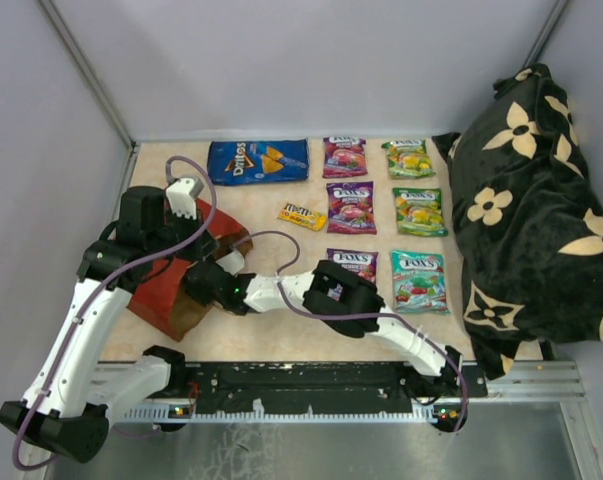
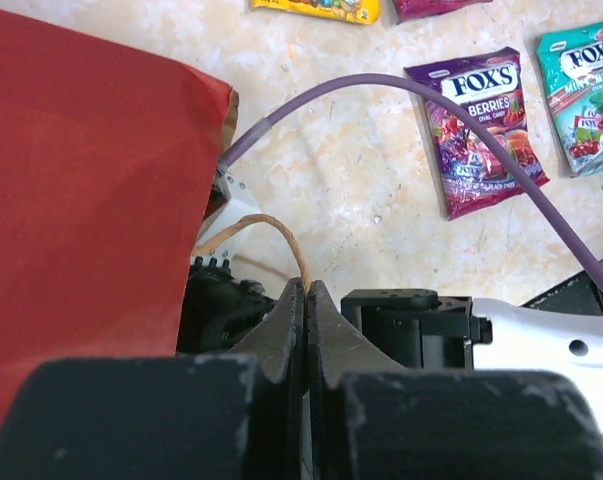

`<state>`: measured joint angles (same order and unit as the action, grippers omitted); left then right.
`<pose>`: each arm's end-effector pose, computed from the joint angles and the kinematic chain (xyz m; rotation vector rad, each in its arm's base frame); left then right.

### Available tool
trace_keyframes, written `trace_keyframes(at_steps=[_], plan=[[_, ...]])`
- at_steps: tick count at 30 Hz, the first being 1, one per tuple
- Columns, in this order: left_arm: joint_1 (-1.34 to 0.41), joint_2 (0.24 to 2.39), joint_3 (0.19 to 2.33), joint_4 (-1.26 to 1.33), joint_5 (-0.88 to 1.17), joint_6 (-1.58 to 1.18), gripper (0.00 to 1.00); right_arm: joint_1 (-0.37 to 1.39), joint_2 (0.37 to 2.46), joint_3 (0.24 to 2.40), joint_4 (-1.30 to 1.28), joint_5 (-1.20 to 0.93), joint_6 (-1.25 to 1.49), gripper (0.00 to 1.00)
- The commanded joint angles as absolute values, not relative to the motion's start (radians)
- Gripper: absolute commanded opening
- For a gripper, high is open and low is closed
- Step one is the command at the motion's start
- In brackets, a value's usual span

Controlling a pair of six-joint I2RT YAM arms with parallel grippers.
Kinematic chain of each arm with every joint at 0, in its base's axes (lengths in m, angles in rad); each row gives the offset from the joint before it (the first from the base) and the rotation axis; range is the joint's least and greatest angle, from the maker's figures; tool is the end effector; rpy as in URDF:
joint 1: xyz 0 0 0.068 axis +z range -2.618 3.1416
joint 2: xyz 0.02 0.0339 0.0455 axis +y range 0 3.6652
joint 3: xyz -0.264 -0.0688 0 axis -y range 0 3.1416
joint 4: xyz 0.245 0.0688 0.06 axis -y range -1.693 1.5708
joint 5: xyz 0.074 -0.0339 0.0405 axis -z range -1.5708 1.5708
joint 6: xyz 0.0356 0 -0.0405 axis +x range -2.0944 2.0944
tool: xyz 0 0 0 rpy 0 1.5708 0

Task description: Take the snacks out of the paper bag

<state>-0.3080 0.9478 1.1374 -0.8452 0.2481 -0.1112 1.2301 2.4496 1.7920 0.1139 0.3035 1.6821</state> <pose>0.1701 -0.0633 0.3669 0.3579 2.2217 -0.5041 0.1926 0.5113 0.1238 0.7471 2.3160 1.3161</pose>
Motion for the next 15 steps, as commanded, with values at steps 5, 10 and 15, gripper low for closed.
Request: trace_keyframes(at_steps=[5, 10, 15], plan=[[-0.313, 0.941, 1.187, -0.896, 0.274, -0.120, 0.00, 1.233, 2.546, 1.939, 0.022, 0.462, 1.733, 0.50], [-0.314, 0.939, 1.199, -0.911, 0.285, -0.120, 0.00, 1.215, 2.614, 2.053, 0.035, 0.494, 1.701, 0.48], [-0.314, 0.943, 1.199, -0.917, 0.292, -0.121, 0.00, 1.188, 2.688, 2.146, 0.102, 0.488, 1.668, 0.41]])
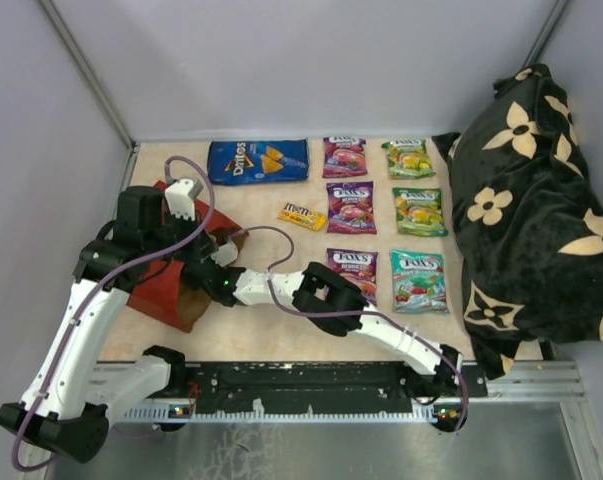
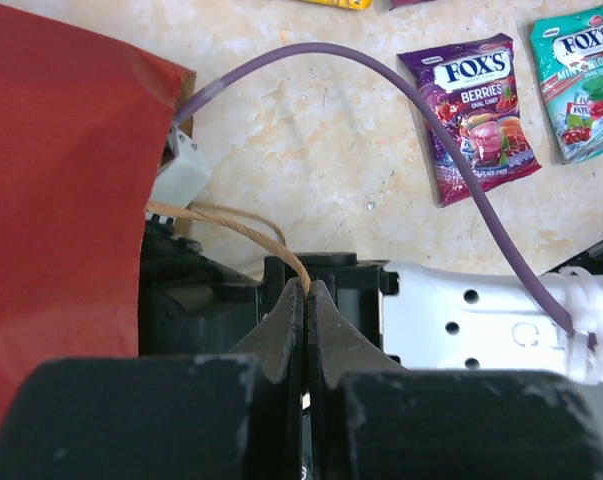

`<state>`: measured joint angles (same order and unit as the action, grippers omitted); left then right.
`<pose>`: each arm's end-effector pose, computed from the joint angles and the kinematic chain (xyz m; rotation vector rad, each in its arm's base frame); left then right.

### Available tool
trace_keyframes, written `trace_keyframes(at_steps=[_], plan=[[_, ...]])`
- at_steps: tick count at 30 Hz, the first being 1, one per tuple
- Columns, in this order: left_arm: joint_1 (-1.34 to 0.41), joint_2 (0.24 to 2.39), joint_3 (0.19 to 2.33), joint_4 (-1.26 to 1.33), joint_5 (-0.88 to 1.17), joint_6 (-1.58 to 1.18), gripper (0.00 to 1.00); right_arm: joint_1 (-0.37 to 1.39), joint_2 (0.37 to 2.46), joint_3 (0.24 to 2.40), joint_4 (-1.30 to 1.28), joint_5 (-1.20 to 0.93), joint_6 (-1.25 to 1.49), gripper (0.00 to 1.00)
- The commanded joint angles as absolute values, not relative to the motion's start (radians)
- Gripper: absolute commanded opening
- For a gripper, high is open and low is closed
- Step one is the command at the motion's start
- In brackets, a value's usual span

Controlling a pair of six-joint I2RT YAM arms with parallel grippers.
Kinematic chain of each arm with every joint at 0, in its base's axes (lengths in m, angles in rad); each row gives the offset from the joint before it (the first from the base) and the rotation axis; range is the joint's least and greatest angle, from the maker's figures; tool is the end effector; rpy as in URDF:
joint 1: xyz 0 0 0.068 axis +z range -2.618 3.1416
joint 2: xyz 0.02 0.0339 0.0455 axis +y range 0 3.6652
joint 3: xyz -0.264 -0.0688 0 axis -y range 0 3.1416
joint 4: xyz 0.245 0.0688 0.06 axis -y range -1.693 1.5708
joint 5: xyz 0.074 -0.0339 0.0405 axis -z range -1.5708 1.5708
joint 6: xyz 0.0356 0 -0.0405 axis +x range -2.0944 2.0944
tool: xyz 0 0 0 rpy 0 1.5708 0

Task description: Take the snacks out of the paper bag

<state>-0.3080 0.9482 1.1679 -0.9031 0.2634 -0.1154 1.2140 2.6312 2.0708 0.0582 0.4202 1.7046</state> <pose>0.1650 -0.0622 0.3715 0.3612 2.2501 -0.5217 0.2173 0.5413 0.1118 0.8441 2.1711 1.3042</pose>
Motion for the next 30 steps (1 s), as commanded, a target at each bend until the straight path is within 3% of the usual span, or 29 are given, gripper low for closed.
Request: trace_keyframes(at_steps=[1, 4, 5, 13, 18, 23, 30], plan=[[-0.314, 0.942, 1.201, -0.919, 0.290, -0.122, 0.00, 1.182, 2.700, 2.150, 0.134, 0.480, 1.662, 0.35], [-0.314, 0.944, 1.204, -0.921, 0.271, -0.124, 0.00, 1.162, 2.728, 2.151, 0.260, 0.443, 1.631, 0.04], [-0.314, 0.946, 1.205, -0.921, 0.255, -0.125, 0.00, 1.156, 2.730, 2.145, 0.304, 0.429, 1.608, 0.00], [-0.314, 0.968, 1.163, -0.868, -0.015, -0.176, 0.00, 1.132, 2.476, 1.802, 0.657, 0.295, 1.334, 0.00], [-0.313, 0.975, 1.099, -0.757, -0.262, -0.230, 0.00, 1.132, 2.168, 1.438, 0.632, 0.176, 1.279, 0.00], [-0.313, 1.025, 1.106, -0.699, -0.369, -0.235, 0.00, 1.131, 1.861, 1.097, 0.600, 0.168, 1.219, 0.00], [-0.311, 1.071, 1.121, -0.690, -0.473, -0.222, 0.00, 1.113, 1.484, 0.937, 0.318, -0.031, 0.951, 0.00]])
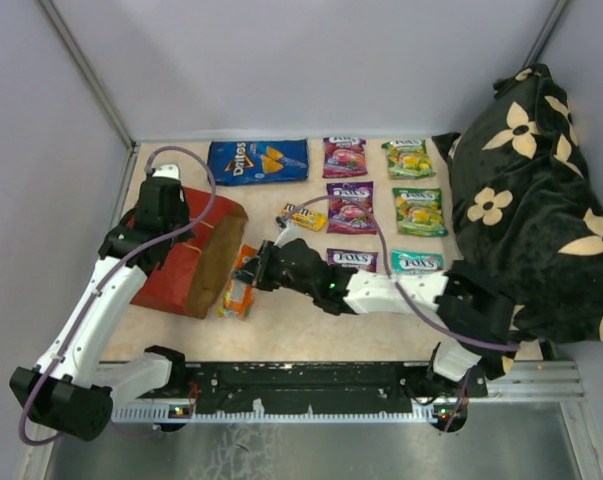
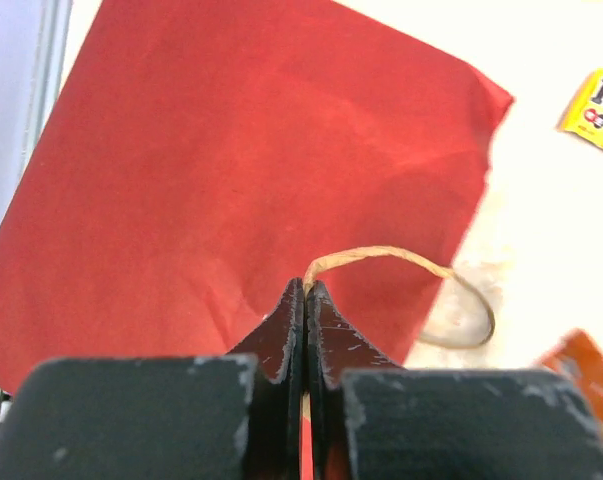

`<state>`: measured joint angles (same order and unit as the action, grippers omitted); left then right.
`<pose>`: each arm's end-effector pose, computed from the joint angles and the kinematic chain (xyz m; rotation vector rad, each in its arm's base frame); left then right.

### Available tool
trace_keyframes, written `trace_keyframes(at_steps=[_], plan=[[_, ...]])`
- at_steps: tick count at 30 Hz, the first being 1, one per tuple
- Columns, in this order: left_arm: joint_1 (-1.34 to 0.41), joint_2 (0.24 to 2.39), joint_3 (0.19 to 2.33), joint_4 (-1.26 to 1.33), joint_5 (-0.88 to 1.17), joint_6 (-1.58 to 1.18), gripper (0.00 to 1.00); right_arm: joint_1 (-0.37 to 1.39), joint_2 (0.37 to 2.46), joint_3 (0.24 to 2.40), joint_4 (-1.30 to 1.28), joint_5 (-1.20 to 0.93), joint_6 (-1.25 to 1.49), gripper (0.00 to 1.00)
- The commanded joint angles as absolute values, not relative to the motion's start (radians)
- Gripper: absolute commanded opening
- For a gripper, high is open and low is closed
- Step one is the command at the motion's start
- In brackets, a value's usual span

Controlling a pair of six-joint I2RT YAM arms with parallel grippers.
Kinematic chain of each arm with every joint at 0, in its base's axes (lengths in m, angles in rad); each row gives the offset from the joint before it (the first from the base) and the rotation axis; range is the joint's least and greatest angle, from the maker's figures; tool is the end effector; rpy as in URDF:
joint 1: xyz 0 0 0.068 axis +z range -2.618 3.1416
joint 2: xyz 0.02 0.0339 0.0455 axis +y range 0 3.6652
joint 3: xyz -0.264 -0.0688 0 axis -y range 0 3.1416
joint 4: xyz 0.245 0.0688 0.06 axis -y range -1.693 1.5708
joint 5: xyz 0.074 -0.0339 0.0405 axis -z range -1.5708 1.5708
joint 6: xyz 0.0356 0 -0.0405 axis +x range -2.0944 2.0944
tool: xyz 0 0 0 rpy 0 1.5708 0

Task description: Take the snacks out of the paper bag

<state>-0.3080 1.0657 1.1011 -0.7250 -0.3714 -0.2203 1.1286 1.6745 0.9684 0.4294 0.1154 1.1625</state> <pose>0.2113 -0.0537 0.3450 -0.0982 2.2062 0.1281 0.1654 0.3398 0.2329 0.1287 2.1229 1.4118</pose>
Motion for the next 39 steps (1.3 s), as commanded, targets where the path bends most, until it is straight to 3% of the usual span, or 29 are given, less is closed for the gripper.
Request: trace_keyframes(at_steps=[1, 6, 11, 17, 26, 32, 34, 35, 37, 39], plan=[[-0.311, 1.074, 1.126, -0.694, -0.485, -0.219, 0.00, 1.112, 1.427, 0.927, 0.260, -0.037, 0.898, 0.00], [-0.307, 1.091, 1.169, -0.709, -0.551, -0.189, 0.00, 1.018, 1.290, 0.892, 0.059, -0.144, 0.675, 0.00], [-0.304, 1.118, 1.247, -0.718, -0.547, -0.167, 0.00, 0.942, 1.351, 0.969, -0.014, -0.260, 0.557, 0.00], [-0.304, 1.146, 1.384, -0.754, -0.556, -0.141, 0.00, 0.905, 1.482, 0.993, 0.203, -0.409, 0.596, 0.00], [-0.304, 1.182, 1.592, -0.820, -0.583, -0.074, 0.00, 0.770, 1.551, 0.698, 0.547, -0.406, 0.776, 0.00], [-0.303, 1.193, 1.677, -0.850, -0.595, -0.053, 0.00, 0.766, 1.541, 0.647, 0.516, -0.208, 0.812, 0.00], [-0.304, 1.193, 1.687, -0.858, -0.594, -0.048, 0.00, 0.765, 1.564, 0.668, 0.458, -0.163, 0.787, 0.45], [-0.304, 1.193, 1.691, -0.862, -0.592, -0.048, 0.00, 0.765, 1.566, 0.679, 0.442, -0.154, 0.777, 0.62], [-0.304, 1.192, 1.697, -0.867, -0.584, -0.048, 0.00, 0.766, 1.535, 0.690, 0.448, -0.136, 0.767, 0.80], [-0.304, 1.191, 1.703, -0.868, -0.575, -0.048, 0.00, 0.767, 1.476, 0.702, 0.458, -0.114, 0.758, 0.89]])
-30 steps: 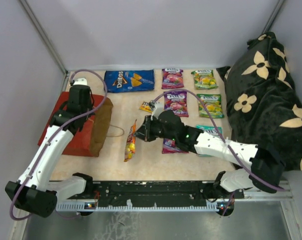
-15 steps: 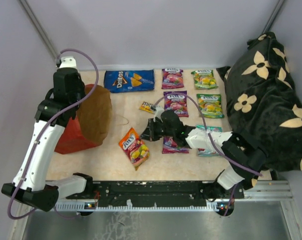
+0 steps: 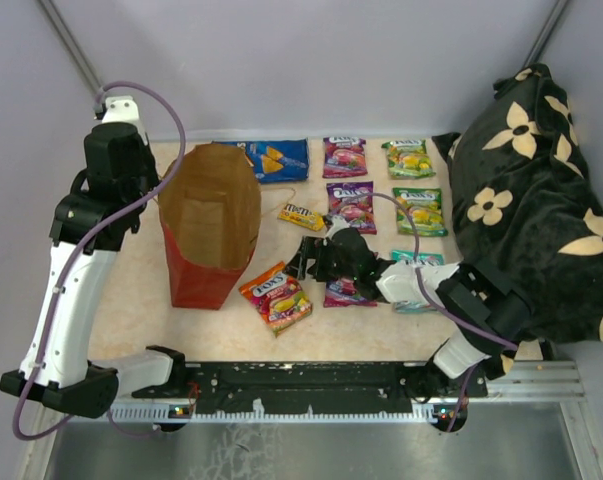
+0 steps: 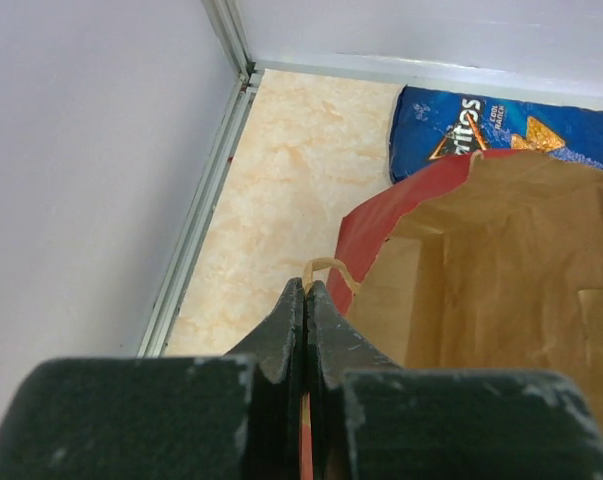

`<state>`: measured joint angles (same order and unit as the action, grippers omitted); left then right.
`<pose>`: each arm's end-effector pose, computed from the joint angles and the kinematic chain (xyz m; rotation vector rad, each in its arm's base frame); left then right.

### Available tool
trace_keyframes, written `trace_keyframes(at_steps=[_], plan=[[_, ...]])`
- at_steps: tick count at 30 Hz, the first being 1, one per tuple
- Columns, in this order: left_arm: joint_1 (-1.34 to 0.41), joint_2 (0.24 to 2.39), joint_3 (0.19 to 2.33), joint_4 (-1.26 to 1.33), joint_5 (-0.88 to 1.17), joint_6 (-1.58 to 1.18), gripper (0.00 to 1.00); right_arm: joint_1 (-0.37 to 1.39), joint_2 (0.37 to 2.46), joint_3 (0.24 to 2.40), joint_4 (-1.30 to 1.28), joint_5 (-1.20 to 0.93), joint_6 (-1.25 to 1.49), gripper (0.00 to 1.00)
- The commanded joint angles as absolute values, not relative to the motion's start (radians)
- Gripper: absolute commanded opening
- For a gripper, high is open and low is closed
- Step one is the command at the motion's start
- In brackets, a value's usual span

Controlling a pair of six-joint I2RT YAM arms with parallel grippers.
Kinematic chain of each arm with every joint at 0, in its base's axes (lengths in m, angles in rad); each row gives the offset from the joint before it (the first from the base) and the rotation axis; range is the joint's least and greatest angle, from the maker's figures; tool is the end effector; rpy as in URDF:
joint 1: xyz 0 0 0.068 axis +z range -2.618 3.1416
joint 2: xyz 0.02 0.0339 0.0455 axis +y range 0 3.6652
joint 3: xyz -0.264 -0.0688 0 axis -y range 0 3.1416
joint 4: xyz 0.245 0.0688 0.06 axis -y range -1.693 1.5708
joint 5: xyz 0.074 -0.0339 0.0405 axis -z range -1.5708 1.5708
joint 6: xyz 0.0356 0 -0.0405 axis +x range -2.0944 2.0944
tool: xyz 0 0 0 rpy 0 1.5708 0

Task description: Take the snacks out of the paper bag

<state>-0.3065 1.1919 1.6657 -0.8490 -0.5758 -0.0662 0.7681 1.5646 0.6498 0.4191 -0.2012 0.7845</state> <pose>0.2057 -0.0448 0.4859 -0.1492 1.8889 0.3062 0.2188 0.2213 0.1682 -0.1177 2.2662 1.1092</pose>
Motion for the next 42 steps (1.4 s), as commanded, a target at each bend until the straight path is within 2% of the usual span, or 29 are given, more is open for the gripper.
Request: trace_keyframes(at_steps=[1, 6, 15, 19, 23, 34, 42], plan=[[-0.304, 1.190, 1.705, -0.867, -0.572, -0.048, 0.00, 0.767, 1.443, 0.706, 0.466, -0.102, 0.755, 0.91], [-0.304, 1.185, 1.684, -0.855, -0.561, -0.046, 0.00, 0.765, 1.367, 0.696, 0.678, -0.142, 0.836, 0.99], [-0.301, 1.155, 1.571, -0.802, -0.574, -0.051, 0.00, 0.784, 1.701, 1.022, 0.723, -0.274, 0.904, 0.94], [-0.292, 1.147, 1.541, -0.782, -0.577, -0.045, 0.00, 0.794, 1.821, 1.164, 0.689, -0.279, 0.907, 0.84], [-0.283, 1.147, 1.546, -0.782, -0.584, -0.036, 0.00, 0.802, 1.902, 1.284, 0.582, -0.282, 0.889, 0.82], [-0.270, 1.146, 1.580, -0.782, -0.581, -0.021, 0.00, 0.771, 1.810, 1.168, 0.563, -0.186, 0.889, 0.90], [-0.270, 1.143, 1.584, -0.783, -0.574, -0.013, 0.00, 0.738, 1.906, 1.256, 0.494, -0.187, 0.968, 0.88]])
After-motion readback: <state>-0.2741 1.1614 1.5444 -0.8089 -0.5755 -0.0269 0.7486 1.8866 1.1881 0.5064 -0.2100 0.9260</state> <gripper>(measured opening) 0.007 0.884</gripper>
